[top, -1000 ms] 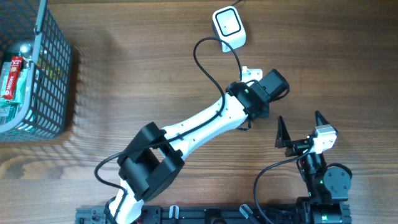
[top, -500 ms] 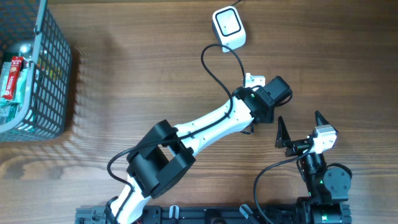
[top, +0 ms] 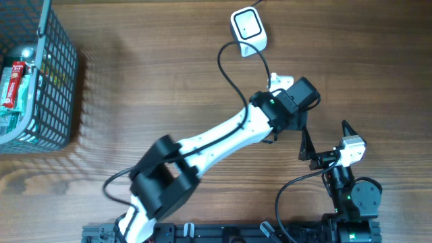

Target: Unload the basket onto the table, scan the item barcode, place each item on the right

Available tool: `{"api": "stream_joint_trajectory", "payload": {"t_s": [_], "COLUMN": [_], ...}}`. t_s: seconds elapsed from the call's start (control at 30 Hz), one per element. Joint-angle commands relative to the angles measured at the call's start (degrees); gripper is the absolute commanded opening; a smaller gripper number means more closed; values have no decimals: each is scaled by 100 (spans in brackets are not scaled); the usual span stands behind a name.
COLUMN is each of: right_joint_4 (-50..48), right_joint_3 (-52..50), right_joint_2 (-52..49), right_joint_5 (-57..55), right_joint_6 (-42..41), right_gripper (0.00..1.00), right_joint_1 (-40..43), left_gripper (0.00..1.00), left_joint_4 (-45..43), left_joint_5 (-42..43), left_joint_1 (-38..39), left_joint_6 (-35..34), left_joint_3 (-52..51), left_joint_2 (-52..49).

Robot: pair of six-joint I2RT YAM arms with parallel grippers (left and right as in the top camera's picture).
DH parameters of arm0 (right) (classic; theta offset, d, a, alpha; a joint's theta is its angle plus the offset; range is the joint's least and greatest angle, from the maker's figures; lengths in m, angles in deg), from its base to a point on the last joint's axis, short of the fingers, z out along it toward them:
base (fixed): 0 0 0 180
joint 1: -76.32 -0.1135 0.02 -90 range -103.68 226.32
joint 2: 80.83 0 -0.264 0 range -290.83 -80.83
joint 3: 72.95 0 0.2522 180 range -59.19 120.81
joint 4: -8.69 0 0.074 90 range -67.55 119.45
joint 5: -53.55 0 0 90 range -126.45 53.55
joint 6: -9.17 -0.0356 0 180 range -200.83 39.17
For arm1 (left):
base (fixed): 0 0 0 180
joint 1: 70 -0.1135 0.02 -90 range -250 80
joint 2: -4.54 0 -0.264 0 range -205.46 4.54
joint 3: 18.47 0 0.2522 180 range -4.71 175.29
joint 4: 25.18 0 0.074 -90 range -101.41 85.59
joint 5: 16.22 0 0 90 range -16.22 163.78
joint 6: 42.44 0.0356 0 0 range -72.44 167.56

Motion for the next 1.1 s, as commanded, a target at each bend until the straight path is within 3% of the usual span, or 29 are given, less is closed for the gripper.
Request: {"api": "stream_joint_trajectory", "payload": {"t_s": [0.0,0.2,0.33,0.53,0.83,1.07], "right_joint_4": [-22,-22,-22,-22,-22,-22], "right_joint_3": [-7,-7,-7,-7,-7,-7], "right_joint_2": [35,35,35,35,35,35], "right_joint_5": [94,94,94,94,94,94], "right_joint_6": [-68,-68,-70,-68,-70,-66], "right_gripper": [100,100,100,100,100,100], "right_joint_1": [-17,-17,-17,-17,-17,-17], "left_gripper": [100,96,94,84,80,73], "left_joint_4": [-92,90,625,1224,999,920], "left_joint_5": [-157,-308,22,332,1025,1060], "left_joint_1": [-173,-645,-892,-874,-586,-428], "left_joint_6": [446,713,713,715,715,715], "left_joint_3": [208,208,205,179,179,179], "left_joint_2": [887,1620,1766,1364,494,240]}}
